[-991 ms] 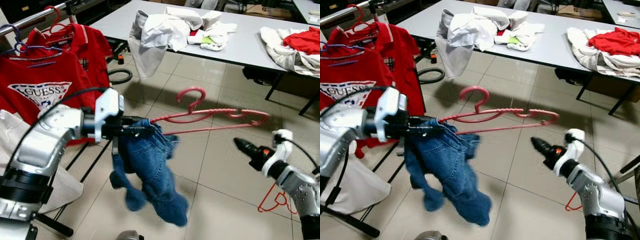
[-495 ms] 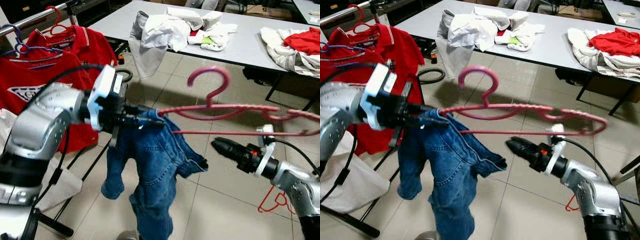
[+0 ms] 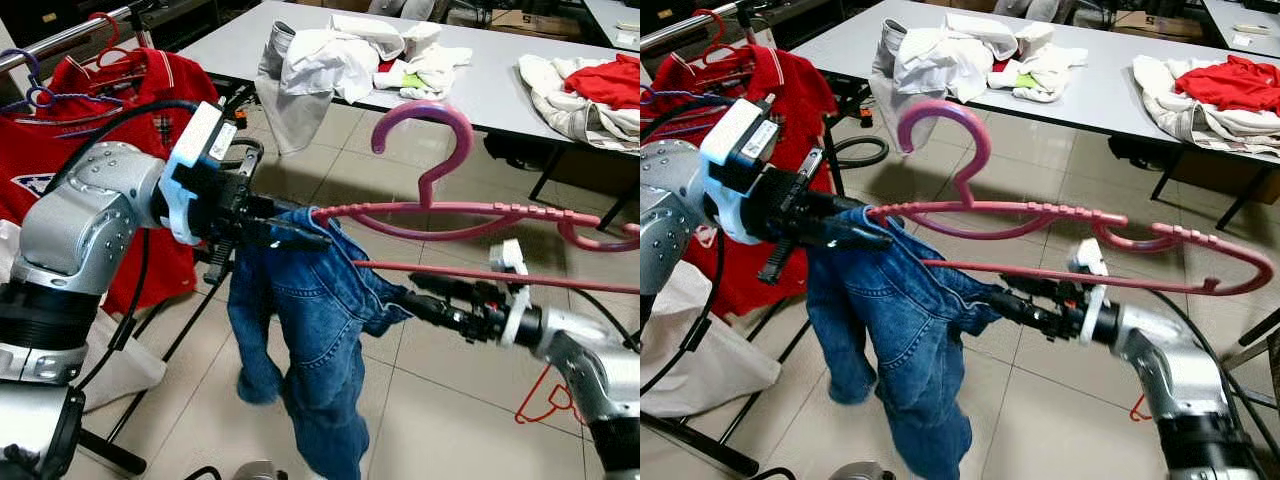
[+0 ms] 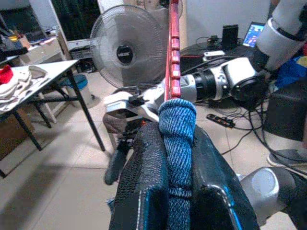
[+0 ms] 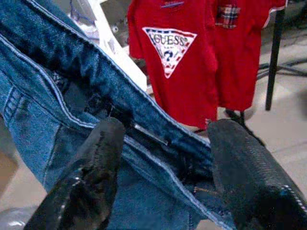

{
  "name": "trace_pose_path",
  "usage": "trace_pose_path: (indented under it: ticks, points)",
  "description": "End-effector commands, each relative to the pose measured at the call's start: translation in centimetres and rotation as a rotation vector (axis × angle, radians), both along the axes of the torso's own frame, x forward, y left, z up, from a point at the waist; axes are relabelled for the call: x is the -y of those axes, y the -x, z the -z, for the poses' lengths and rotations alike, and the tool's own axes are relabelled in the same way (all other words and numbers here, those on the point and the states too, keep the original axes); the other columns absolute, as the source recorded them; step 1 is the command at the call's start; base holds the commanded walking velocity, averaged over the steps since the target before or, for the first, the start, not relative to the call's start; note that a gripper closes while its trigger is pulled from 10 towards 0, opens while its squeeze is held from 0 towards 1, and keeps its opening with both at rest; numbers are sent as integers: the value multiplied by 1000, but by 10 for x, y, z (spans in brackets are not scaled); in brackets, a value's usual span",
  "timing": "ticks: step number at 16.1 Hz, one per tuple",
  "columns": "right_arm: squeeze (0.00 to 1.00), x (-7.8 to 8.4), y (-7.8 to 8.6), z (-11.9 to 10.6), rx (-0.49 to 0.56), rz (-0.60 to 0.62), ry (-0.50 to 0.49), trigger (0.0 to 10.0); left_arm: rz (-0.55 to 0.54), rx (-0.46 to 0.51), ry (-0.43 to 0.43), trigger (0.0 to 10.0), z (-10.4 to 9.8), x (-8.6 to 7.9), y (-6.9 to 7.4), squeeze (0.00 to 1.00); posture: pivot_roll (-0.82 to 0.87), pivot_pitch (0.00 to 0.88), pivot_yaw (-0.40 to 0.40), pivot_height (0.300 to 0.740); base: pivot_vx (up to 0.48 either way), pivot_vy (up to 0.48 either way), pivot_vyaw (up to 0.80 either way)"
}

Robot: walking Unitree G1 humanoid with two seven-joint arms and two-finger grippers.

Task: Hang hanger

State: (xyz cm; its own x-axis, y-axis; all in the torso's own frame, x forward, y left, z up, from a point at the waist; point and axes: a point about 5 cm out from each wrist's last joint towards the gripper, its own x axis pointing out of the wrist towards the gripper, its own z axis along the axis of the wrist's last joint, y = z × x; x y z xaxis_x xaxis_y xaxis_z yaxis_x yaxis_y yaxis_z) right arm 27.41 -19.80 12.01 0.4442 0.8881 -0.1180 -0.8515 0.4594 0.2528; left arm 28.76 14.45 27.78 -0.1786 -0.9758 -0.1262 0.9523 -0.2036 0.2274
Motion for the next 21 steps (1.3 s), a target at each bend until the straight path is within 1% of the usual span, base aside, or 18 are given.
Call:
trace_pose_path:
  ticks: [1, 2, 3, 4, 7, 11, 13, 15, 16, 17, 19, 20, 21]
  points:
    - [1000, 0, -1, -2, 18, -18, 28, 10000, 16, 43, 11, 0, -15, -1, 1, 0, 106, 58, -6, 740, 0, 0, 0]
    - [624, -2, 0, -5, 34, -48, 21, 10000, 25, 46, 9, 0, -18, -1, 1, 0, 108, 57, -8, 740, 0, 0, 0]
    - [145, -4, -1, -8, 48, -62, 10, 10000, 31, 46, 8, 0, -19, 0, 0, 0, 107, 56, -7, 740, 0, 0, 0]
    - [0, -4, -1, -9, 60, -66, 13, 10000, 34, 47, 8, 0, -20, 0, 0, 0, 107, 56, -7, 740, 0, 0, 0]
    - [0, -10, -9, -9, 79, -74, 29, 10000, 80, 48, 20, 0, -24, 11, 5, 0, 107, 57, -5, 740, 0, 0, 0]
    - [0, -22, -16, -9, 90, -103, 32, 10000, 108, 53, 24, 0, -28, 20, 6, 0, 114, 58, -8, 740, 0, 0, 0]
    - [0, -24, -20, -4, 86, -109, 65, 10000, 113, 55, 33, 0, -32, 22, 6, 0, 115, 57, -9, 740, 0, 0, 0]
    - [0, -24, -23, 2, 55, -102, 105, 10000, 132, 55, 44, 0, -36, 21, 9, 0, 115, 55, -10, 740, 0, 0, 0]
    - [0, -22, -23, 10, 32, -104, 152, 10000, 148, 59, 50, 0, -40, 22, 12, 0, 116, 54, -12, 740, 0, 0, 0]
    - [0, -22, -22, 13, 19, -104, 165, 10000, 152, 62, 51, 0, -41, 22, 13, 0, 117, 53, -14, 740, 0, 0, 0]
    - [0, -15, -22, 27, -65, -90, 212, 10000, 179, 77, 50, 0, -47, 24, 17, 0, 120, 51, -17, 740, 0, 0, 0]
    - [0, -14, -22, 32, -97, -92, 221, 10000, 185, 81, 52, 0, -48, 23, 16, 0, 120, 48, -18, 740, 0, 0, 0]
    - [0, -11, -21, 41, -161, -68, 245, 9608, 186, 83, 56, 0, -49, 21, 13, 0, 122, 46, -21, 740, 0, 0, 0]
